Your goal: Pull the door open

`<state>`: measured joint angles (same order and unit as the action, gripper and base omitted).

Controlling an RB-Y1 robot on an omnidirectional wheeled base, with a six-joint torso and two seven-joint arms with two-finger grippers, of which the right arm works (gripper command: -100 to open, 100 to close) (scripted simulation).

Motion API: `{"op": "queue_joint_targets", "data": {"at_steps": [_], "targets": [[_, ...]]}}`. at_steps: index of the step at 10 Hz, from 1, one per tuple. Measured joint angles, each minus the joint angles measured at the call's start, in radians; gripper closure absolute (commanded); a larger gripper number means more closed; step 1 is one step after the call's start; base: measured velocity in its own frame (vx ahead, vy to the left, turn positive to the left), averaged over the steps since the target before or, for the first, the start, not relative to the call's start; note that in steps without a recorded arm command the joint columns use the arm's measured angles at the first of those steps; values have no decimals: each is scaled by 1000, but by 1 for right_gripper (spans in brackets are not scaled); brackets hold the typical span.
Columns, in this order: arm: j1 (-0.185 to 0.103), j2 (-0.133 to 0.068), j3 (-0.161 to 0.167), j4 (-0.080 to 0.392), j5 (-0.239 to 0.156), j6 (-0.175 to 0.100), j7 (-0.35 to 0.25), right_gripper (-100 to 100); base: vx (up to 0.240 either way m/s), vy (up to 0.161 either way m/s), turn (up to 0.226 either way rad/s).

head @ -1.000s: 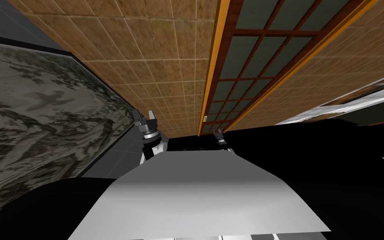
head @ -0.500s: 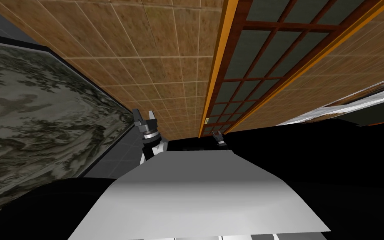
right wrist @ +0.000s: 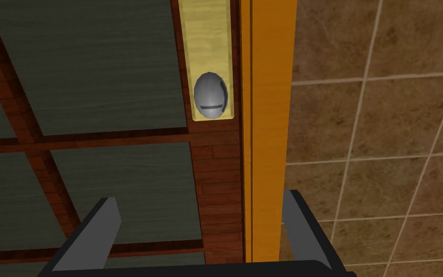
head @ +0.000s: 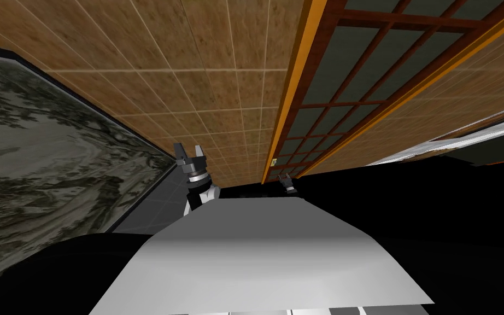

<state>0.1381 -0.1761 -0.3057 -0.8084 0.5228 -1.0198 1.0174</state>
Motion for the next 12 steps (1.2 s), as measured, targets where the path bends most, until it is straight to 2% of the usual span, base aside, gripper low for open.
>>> {"op": "queue_joint_targets", "data": {"at_steps": [2, 4, 8, 9, 10, 11, 12], "targets": [[2, 2, -1, 2, 7, 4, 11, -100, 94, 34, 74], [2, -5, -14, 13, -1, 0, 11, -100, 182, 43, 94], [22, -25, -53, 41, -27, -28, 13, -100, 190, 37, 144], [25, -26, -61, 41, -32, -27, 13, -100, 161, 15, 76], [20, -31, -69, 61, -37, -36, 17, -100, 141, -7, 74], [29, -33, -75, 71, -40, -46, 18, -100, 41, 0, -8], [33, -32, -75, 73, -40, -48, 18, 100, -23, 7, -3]]}}
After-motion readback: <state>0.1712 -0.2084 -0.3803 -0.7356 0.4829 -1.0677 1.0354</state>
